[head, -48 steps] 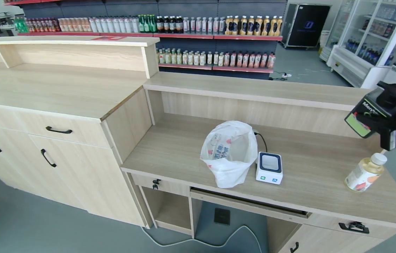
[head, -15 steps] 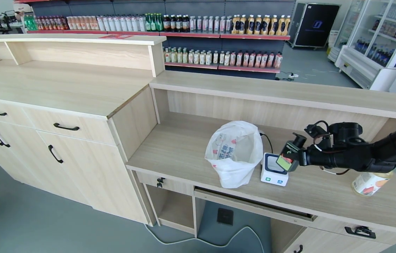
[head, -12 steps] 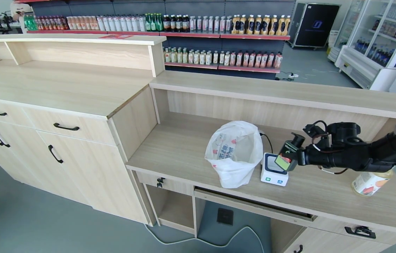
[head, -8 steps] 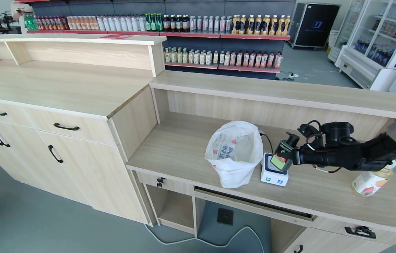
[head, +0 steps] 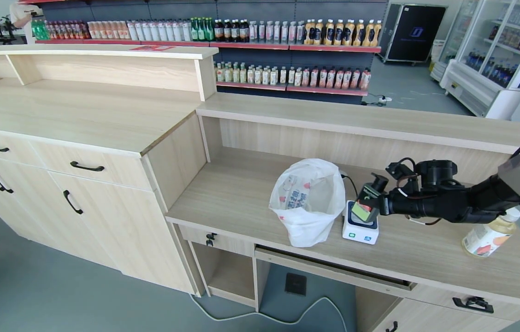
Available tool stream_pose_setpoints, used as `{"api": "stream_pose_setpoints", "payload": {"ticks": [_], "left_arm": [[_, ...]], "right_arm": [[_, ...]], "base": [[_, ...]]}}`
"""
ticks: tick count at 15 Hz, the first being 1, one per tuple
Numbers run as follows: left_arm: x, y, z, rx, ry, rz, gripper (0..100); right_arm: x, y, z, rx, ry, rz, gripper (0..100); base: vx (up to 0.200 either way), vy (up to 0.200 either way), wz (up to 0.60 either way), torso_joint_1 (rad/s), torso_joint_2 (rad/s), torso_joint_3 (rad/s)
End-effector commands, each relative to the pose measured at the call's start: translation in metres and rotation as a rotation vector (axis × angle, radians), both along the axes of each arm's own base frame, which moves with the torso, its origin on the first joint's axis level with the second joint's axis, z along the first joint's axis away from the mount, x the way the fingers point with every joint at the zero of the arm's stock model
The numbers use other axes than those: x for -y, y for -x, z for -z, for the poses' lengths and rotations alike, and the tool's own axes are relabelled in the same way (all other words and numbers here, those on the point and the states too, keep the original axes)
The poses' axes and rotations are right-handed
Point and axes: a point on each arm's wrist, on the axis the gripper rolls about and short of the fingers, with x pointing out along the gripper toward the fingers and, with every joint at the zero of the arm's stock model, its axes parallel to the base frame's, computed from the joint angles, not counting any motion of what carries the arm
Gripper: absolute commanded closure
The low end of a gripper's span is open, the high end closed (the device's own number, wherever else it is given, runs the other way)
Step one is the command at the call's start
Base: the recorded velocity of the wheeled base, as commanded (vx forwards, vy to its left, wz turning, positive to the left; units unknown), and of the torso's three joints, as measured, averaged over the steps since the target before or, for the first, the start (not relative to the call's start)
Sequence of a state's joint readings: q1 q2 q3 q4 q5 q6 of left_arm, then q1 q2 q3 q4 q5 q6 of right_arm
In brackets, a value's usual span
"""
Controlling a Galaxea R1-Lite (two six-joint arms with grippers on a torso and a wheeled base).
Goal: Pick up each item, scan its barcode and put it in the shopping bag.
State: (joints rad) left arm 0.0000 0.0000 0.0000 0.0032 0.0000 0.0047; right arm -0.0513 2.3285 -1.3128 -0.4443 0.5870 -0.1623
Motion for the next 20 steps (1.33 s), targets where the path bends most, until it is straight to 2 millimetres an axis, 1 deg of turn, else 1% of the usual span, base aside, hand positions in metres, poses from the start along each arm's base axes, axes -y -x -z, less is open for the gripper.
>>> {"api": "stream_pose_setpoints", "payload": {"ticks": [1,6,8,14,20], "left_arm": [[0.000,0.000,0.000,0.000,0.000,0.000,0],[0.000,0.000,0.000,0.000,0.000,0.000,0],[0.000,0.000,0.000,0.000,0.000,0.000,0],[0.000,0.000,0.000,0.000,0.000,0.000,0],[0.000,0.000,0.000,0.000,0.000,0.000,0]], "right_arm": [[0.000,-0.004,0.002,0.004,0.000,-0.001,100],[0.000,-0.007,0.005,0.005,-0.001,0.001,100],[-0.004,-0.007,0.005,-0.015,-0.030,0.010,100],[-0.010,-0.010,0.007,-0.016,-0.036,0.001,100],[-0.010,-0.011,0.009,-0.010,-0.035,0.001,100]], "base": [[0.000,0.000,0.00,0.000,0.00,0.000],[0.000,0.000,0.00,0.000,0.00,0.000],[0.000,0.000,0.00,0.000,0.00,0.000],[0.000,0.000,0.00,0.000,0.00,0.000],[0.000,0.000,0.00,0.000,0.00,0.000]]}}
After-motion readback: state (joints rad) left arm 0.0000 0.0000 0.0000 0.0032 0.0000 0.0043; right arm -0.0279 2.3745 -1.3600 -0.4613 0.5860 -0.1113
